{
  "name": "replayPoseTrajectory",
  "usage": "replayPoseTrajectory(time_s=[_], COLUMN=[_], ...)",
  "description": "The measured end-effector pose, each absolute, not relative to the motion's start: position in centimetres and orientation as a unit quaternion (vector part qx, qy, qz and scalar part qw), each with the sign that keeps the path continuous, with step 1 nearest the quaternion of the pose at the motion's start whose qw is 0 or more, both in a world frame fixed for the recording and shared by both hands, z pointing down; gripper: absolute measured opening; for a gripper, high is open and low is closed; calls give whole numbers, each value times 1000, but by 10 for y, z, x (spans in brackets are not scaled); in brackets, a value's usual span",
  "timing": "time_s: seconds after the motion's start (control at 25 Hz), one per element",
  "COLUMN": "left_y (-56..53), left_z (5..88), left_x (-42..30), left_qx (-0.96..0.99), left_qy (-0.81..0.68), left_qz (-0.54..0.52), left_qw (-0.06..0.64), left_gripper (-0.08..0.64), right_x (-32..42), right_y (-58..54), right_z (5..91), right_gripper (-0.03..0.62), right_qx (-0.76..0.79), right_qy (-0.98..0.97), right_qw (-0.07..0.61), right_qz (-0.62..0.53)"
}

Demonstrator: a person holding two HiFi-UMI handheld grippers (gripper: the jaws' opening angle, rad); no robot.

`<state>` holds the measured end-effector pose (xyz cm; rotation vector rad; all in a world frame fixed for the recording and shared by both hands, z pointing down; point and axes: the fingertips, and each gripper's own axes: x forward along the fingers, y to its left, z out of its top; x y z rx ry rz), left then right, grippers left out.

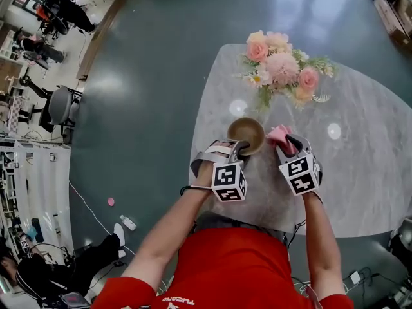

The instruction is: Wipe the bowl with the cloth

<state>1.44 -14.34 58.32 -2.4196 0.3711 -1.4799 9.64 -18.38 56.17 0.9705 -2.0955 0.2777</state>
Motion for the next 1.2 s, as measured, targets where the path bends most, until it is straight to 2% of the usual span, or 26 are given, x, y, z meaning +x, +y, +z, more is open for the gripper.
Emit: replayPoseTrajectory(time_s=[0.16,0.36,0.64,0.96,1.2], left_y=[-144,-143,-142,-140,-141], left_z=[583,581,562,530,500], left_x=[14,14,18,24,25], left_qx=[-837,-842,-874,-914,-940], left_qy=[130,131,152,183,208], left_qz=[-512,-506,-454,-361,-252], left_qw=[144,135,85,-8,-96], left_gripper=[30,28,28,25,25], right_x=[97,98,98,95,96], right_y=[-184,-185,-188,-182,-177], right_z=[565,565,565,566,545], right_gripper=[139,130,60,32,26], right_qx=[384,385,391,393,408], right_qy=[-826,-826,-823,-823,-832], right_qw=[395,394,395,385,342], right_qz=[119,123,117,139,154])
